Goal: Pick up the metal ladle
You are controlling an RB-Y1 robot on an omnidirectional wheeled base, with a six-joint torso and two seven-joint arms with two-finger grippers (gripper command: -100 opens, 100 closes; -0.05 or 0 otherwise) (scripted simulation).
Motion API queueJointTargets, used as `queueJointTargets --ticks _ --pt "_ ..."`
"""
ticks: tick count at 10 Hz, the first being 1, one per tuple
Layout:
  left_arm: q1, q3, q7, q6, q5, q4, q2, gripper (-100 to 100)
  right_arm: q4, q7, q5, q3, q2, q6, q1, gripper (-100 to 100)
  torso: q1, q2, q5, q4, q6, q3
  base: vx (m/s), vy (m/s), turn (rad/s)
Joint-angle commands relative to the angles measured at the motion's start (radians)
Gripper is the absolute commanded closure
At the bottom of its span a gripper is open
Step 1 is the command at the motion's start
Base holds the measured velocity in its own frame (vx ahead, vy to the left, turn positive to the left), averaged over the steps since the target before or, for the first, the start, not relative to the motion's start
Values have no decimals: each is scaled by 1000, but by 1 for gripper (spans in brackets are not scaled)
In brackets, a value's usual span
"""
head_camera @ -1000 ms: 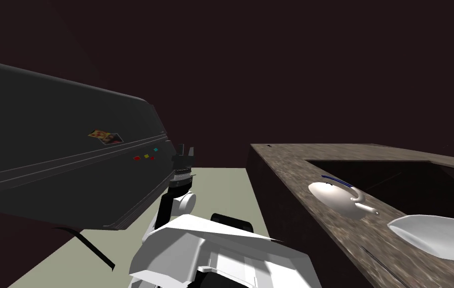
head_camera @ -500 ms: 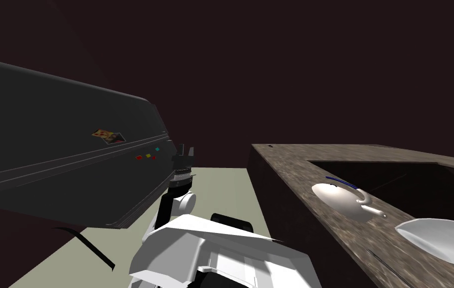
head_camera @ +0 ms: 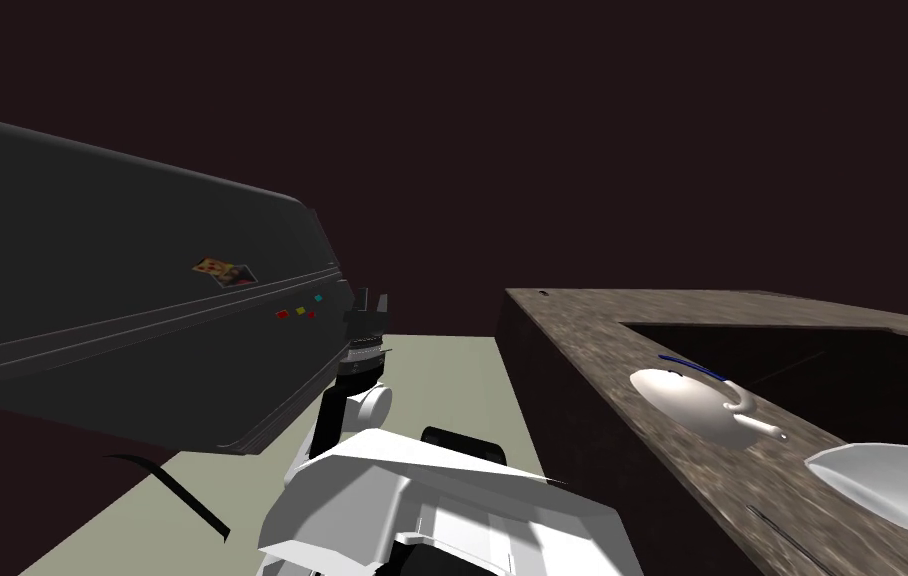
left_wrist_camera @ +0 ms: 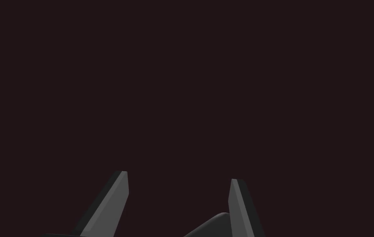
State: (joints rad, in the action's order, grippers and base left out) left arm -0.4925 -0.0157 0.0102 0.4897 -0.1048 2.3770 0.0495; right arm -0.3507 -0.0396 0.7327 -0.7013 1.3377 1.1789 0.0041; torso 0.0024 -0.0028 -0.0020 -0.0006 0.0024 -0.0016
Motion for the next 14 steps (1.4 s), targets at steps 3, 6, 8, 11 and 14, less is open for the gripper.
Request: queueJointTargets --ticks 3,6,8,11,14 --pt "0 0 0 0 0 0 0 0 7 2 1 0 -1 7 -2 100 -1 0 0 0 0 0 0 0 0" --pt "0 0 0 0 0 0 0 0 8 1 1 0 -1 6 -1 100 -1 0 -1 0 -1 0 0 0 0" --pt "0 0 0 0 0 0 0 0 -42 -11 -49 11 49 -44 49 100 -1 0 -1 0 -1 0 3 -27 -21" --pt "0 0 0 0 0 0 0 0 -2 -11 -71 11 78 -63 55 100 -6 1 -1 0 0 1 -1 -53 -6" --pt "0 0 0 0 0 0 0 0 -108 -11 -71 11 78 -98 84 100 -1 1 -1 0 0 0 -1 5 -7"
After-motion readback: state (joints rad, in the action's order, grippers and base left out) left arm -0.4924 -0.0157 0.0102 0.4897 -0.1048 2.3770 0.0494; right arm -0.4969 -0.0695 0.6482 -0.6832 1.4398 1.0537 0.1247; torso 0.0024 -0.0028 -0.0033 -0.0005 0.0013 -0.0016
